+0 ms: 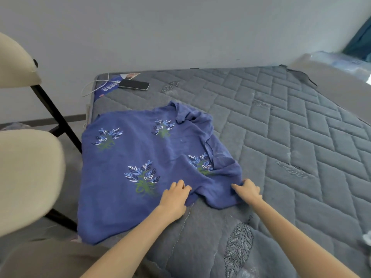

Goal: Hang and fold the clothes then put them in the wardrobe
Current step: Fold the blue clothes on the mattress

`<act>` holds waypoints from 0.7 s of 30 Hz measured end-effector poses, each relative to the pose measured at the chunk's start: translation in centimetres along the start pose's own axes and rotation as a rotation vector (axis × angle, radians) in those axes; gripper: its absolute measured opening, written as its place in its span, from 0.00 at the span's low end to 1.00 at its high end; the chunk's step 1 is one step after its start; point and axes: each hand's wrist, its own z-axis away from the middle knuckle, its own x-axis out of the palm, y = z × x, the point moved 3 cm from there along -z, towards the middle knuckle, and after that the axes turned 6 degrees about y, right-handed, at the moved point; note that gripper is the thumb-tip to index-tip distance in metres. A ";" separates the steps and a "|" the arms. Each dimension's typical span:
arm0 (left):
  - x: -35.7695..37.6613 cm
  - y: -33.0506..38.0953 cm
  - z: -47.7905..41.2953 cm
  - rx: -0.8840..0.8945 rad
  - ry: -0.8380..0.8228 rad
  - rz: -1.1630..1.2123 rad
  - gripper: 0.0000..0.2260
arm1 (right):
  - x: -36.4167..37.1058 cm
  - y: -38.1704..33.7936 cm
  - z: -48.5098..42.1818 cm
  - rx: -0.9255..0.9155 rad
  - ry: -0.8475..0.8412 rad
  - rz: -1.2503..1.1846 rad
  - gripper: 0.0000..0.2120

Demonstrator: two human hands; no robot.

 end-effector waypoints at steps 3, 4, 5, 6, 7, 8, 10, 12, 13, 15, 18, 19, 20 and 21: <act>0.1 -0.3 0.1 -0.022 0.032 0.052 0.13 | -0.4 0.2 -0.4 0.019 -0.001 -0.273 0.13; 0.1 -0.4 0.1 -0.019 0.028 0.096 0.13 | -0.8 0.1 -0.3 0.022 0.034 -0.430 0.13; 0.0 -0.5 0.1 -0.010 0.018 0.133 0.13 | -1.4 0.1 -0.2 0.029 0.077 -0.569 0.13; -0.1 -0.5 0.2 0.004 0.009 0.152 0.13 | -1.9 0.2 -0.1 0.046 0.116 -0.674 0.12; -0.3 -0.5 0.2 0.020 0.005 0.152 0.12 | -2.3 0.4 0.0 0.074 0.149 -0.762 0.13; -0.5 -0.5 0.3 0.035 0.004 0.141 0.12 | -2.7 0.7 0.1 0.118 0.173 -0.828 0.15; -0.8 -0.2 0.5 0.050 -0.005 0.110 0.12 | -3.2 1.6 0.3 0.253 0.189 -0.894 0.18; -1.0 0.2 0.8 0.059 -0.005 0.089 0.10 | -3.3 3.1 0.2 0.415 0.174 -0.910 0.13; -1.0 0.5 1.0 0.060 0.006 0.090 0.08 | -3.3 3.9 0.2 0.490 0.135 -0.929 0.11; -0.8 1.3 1.2 0.058 0.018 0.122 0.07 | -3.2 4.8 0.2 0.586 -0.002 -1.028 0.05; 0.1 3.1 1.3 0.056 -0.029 0.203 0.09 | -2.9 4.9 0.8 0.554 -0.148 -1.113 0.06; 0.5 3.7 1.3 0.055 -0.046 0.223 0.10 | -2.9 4.9 0.8 0.459 -0.148 -1.064 0.08; 0.9 4.3 1.2 0.051 -0.052 0.237 0.11 | -2.9 4.9 0.8 0.320 -0.134 -0.966 0.12; 1.2 4.8 1.2 0.042 -0.042 0.249 0.14 | -2.8 4.9 0.7 0.165 -0.118 -0.858 0.15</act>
